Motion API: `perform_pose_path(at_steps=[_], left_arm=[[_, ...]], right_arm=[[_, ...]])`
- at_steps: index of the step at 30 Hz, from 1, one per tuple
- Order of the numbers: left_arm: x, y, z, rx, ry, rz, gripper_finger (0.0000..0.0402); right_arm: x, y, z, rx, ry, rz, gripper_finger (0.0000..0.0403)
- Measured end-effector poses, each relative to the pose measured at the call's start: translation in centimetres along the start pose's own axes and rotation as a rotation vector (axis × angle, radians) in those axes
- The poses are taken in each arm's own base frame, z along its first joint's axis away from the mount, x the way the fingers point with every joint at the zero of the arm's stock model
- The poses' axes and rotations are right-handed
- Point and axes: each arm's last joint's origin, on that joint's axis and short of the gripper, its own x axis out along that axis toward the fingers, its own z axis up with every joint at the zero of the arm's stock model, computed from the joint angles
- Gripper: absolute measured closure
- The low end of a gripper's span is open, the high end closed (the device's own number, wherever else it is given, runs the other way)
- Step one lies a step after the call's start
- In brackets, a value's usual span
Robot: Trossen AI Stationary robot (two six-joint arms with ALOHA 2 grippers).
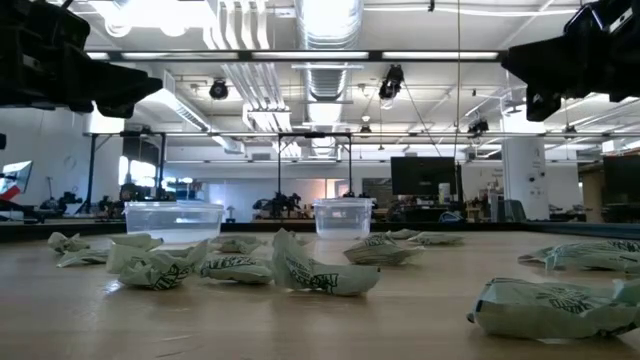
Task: Pick and place items into bin
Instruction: Put the stevia packet into the rectangular transparent bin
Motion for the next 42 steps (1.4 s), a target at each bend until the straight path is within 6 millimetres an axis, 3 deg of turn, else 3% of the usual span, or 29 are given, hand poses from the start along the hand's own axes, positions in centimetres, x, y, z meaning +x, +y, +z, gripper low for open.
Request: perform_pose_path(at_steps=[21,30,35,42], left_arm=[[0.0,0.1,0.4,-0.004,-0.046,0.006,0.0247],[-0.3,0.5,2.4,-0.056,-0.245,0.074,0.0247],[-0.1,0.1,2.6,-0.037,-0.244,-0.067,0.0247],[-0.3,0.2,6.2,-0.015,-0.323,-0.222,0.0247]], right_arm=[[0.0,0.0,0.1,-0.154,-0.011,-0.002,0.033],[0.0,0.0,0.7,-0.229,-0.077,-0.049,0.033],[0.0,0.3,0.8,-0.23,-0.082,0.042,0.033],[0.0,0.4,0.8,-0.197,-0.073,0.093,0.033]])
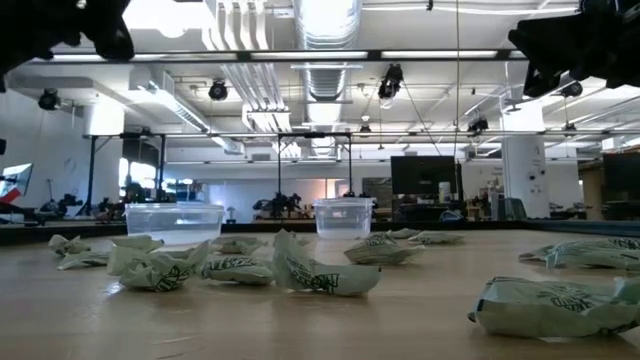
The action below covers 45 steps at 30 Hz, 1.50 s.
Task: Pick and place items into bin
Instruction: Put the stevia packet into the rectangular transparent bin
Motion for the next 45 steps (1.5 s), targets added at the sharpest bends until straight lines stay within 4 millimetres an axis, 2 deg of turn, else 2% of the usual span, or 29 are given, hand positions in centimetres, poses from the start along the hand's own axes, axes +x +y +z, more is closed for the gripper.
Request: perform_pose_path(at_steps=[5,7,10,14,17,20,22,28,32,35,40,45], left_arm=[[0.5,0.2,1.3,0.009,-0.006,-0.021,0.0247],[0.7,0.2,1.3,0.011,0.082,-0.036,0.0247],[0.7,0.2,0.8,-0.011,0.324,-0.076,0.0247],[1.9,-0.1,0.9,-0.009,0.371,-0.152,0.0247],[3.4,-0.1,0.8,-0.02,0.402,-0.131,0.0247],[5.0,0.0,0.6,-0.077,0.351,-0.045,0.0247],[6.2,-0.3,0.3,-0.106,0.325,-0.056,0.0247],[9.9,-1.9,-1.0,-0.107,0.467,-0.094,0.0247],[12.2,-2.9,-1.6,-0.02,0.728,0.016,0.0247],[13.4,-3.7,-1.9,0.055,0.955,0.121,0.0247],[13.3,-5.2,-3.1,0.101,1.371,0.24,0.0247],[12.9,-6.0,-4.8,0.053,1.54,0.371,0.0247]], right_arm=[[0.0,0.0,0.6,-0.018,-0.058,0.005,0.033],[0.0,0.1,0.9,-0.056,-0.09,0.011,0.033],[0.0,0.1,1.0,-0.096,-0.1,0.01,0.033],[0.0,0.1,0.3,-0.063,-0.029,0.031,0.033],[0.1,0.1,-0.3,-0.01,0.031,0.044,0.033],[0.1,0.1,-0.5,0.019,0.05,0.046,0.033],[0.2,0.1,-0.5,0.02,0.051,0.048,0.033],[0.4,0.1,0.0,-0.012,0.001,0.053,0.033],[0.5,0.3,0.1,-0.009,-0.007,0.094,0.033],[0.5,0.6,0.0,-0.008,0.007,0.188,0.033],[0.7,0.9,-0.4,-0.045,0.039,0.253,0.033],[1.0,0.8,-0.6,-0.038,0.06,0.253,0.033]])
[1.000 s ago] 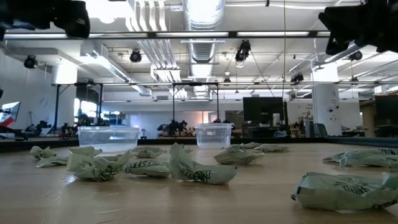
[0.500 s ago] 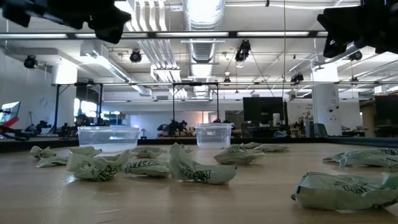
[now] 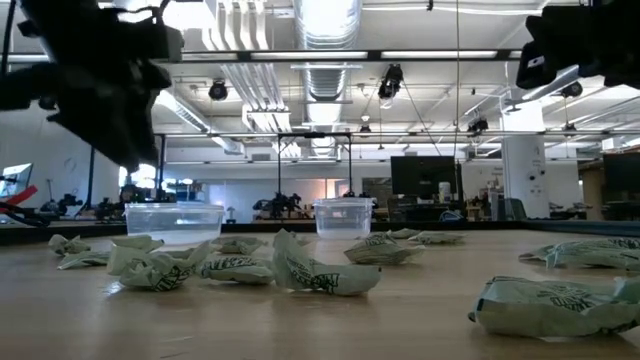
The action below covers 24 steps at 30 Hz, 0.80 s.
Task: Pick and place items into bin
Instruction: Put the stevia packet into the rectangular transparent bin
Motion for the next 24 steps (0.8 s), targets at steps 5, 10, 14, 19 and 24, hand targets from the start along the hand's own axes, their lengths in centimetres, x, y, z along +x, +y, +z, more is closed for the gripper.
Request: perform_pose_path(at_steps=[5,10,14,19,24], left_arm=[[1.4,-0.8,-0.1,-0.039,0.044,0.019,0.0247],[1.6,-1.5,-0.4,-0.05,0.083,-0.024,0.0247],[1.4,-1.7,-0.5,-0.094,0.097,-0.064,0.0247],[1.3,-2.4,-1.3,-0.119,0.121,-0.093,0.0247],[2.1,-2.8,-2.4,-0.104,0.164,-0.083,0.0247]], right_arm=[[0.2,0.1,-0.3,0.071,0.028,0.035,0.033],[0.3,0.1,-0.3,-0.044,0.036,0.046,0.033],[0.4,0.0,0.3,-0.11,0.02,0.046,0.033],[0.5,0.0,0.9,-0.121,0.005,0.045,0.033],[0.6,-0.1,0.9,-0.135,0.02,0.047,0.033]])
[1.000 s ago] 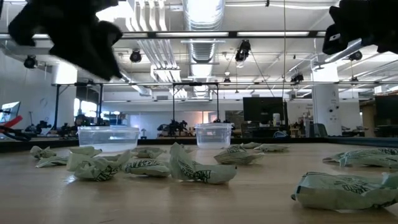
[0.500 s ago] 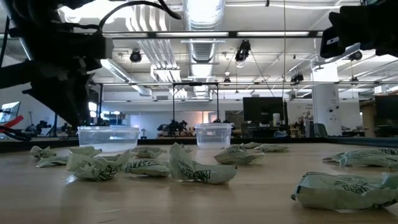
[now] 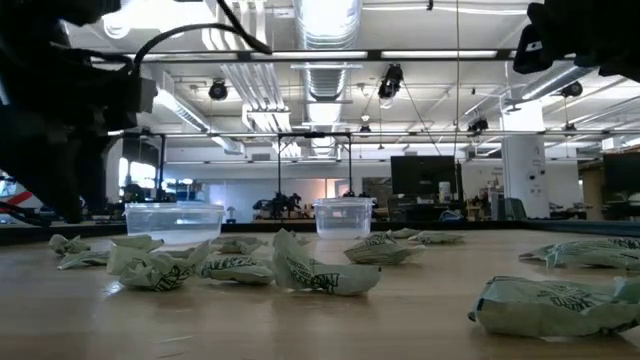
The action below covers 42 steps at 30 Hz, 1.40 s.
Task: Pick and place items into bin
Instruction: Put the stevia packet into the rectangular transparent bin
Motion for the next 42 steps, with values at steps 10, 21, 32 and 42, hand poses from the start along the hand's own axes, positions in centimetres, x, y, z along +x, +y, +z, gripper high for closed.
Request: perform_pose_path(at_steps=[10,21,32,42], left_arm=[[1.7,-0.2,-1.0,-0.009,0.016,-0.059,0.0247],[2.5,-0.1,-1.7,-0.018,0.014,-0.076,0.0265],[2.7,0.0,-1.9,-0.013,0.026,-0.062,0.0395],[0.7,-0.1,-0.4,0.032,-0.027,-0.059,0.0401]], right_arm=[[0.5,-0.1,-0.7,0.046,0.061,0.009,0.033],[0.6,-0.1,-0.9,0.063,0.078,0.01,0.033],[0.6,-0.1,-0.9,0.082,0.08,0.009,0.033],[0.6,-0.1,-0.9,0.081,0.08,0.006,0.033]])
